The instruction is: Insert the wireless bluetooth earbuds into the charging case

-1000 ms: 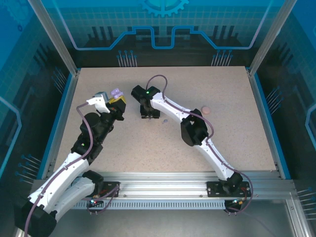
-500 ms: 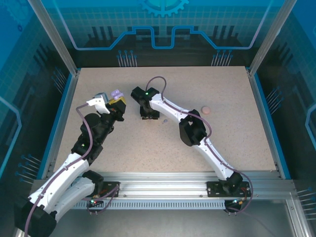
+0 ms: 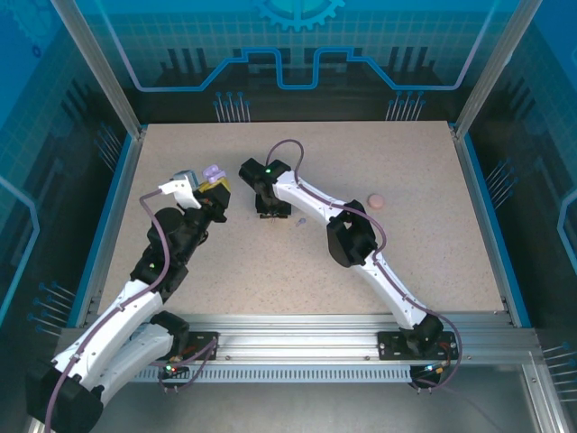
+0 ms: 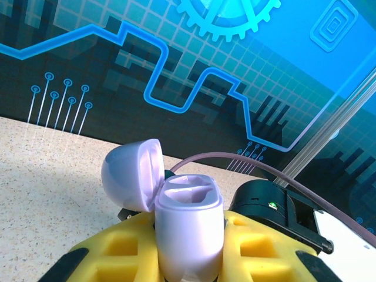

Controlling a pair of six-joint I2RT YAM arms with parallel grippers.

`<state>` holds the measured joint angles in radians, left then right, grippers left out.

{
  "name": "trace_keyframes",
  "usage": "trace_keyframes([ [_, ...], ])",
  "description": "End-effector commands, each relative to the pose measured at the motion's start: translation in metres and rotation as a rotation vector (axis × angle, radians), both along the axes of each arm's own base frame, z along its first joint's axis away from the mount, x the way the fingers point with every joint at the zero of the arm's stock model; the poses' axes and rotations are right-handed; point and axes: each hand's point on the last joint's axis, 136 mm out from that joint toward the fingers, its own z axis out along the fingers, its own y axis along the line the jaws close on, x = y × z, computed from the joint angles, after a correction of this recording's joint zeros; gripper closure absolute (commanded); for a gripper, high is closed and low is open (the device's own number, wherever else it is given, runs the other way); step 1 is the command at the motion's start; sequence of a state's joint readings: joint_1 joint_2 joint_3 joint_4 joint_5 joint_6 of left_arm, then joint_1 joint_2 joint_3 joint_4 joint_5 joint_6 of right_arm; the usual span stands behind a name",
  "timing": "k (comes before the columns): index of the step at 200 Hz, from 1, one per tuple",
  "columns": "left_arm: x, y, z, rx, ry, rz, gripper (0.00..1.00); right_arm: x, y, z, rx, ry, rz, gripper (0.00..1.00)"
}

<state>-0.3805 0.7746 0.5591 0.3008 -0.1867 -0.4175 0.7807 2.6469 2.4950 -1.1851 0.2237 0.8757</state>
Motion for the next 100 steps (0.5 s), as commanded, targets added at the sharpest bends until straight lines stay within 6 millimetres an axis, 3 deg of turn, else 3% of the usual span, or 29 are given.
trace_keyframes([
  [1,-0.003,-0.001,0.005,-0.015,-0.025,-0.011,1.0,-0.008,0.005,-0.021,0.001,0.047,-0.007,0.68],
  [64,-0.003,-0.004,0.003,-0.004,-0.022,-0.03,1.0,-0.004,0.004,-0.017,0.015,0.044,0.009,0.79],
  [100,-0.004,-0.008,0.0,0.003,-0.024,-0.051,1.0,0.001,0.006,0.005,0.048,-0.011,0.051,0.82],
])
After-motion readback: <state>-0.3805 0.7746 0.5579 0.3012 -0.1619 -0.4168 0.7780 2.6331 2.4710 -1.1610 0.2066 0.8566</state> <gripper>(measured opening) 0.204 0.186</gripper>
